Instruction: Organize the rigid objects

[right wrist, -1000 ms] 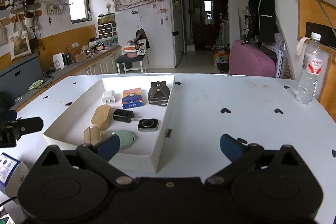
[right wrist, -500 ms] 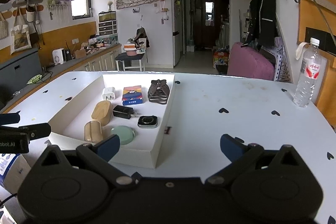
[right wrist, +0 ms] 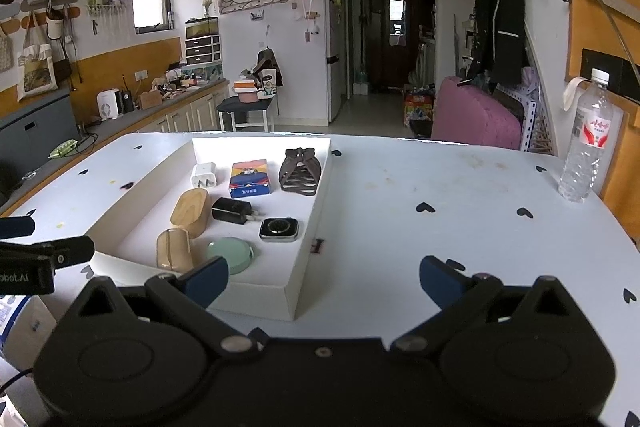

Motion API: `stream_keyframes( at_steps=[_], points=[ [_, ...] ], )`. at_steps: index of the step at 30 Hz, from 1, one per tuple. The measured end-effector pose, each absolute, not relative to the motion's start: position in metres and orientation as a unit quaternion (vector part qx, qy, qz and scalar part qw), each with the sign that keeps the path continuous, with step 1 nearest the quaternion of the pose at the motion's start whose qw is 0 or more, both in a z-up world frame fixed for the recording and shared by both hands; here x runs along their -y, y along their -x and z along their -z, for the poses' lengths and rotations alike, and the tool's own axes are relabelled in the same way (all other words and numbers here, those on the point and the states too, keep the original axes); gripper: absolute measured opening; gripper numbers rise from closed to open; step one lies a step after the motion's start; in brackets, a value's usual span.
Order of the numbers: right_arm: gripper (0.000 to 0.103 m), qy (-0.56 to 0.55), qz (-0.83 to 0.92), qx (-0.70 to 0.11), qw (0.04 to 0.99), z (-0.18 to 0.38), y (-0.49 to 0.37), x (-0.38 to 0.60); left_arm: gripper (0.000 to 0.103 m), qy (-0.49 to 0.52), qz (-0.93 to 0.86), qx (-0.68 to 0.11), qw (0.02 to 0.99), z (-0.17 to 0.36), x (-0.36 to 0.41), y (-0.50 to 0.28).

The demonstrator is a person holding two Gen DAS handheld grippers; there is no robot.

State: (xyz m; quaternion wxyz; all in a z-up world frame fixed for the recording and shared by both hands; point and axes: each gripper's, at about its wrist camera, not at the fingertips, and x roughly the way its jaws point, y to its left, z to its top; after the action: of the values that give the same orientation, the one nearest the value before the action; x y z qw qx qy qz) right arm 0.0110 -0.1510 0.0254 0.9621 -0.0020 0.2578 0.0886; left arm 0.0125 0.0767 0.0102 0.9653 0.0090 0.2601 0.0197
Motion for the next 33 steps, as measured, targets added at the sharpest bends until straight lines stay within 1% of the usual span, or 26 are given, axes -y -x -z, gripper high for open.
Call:
stream_keyframes(
  at_steps=[33],
  points=[
    [0.103,0.002,-0.085,-0.260,0.962,-0.0245,-0.0104,0.1536,0.103,-0.011,-0.021,-0.263,0.965,-0.0077,-0.0759,-0.0123]
  ],
)
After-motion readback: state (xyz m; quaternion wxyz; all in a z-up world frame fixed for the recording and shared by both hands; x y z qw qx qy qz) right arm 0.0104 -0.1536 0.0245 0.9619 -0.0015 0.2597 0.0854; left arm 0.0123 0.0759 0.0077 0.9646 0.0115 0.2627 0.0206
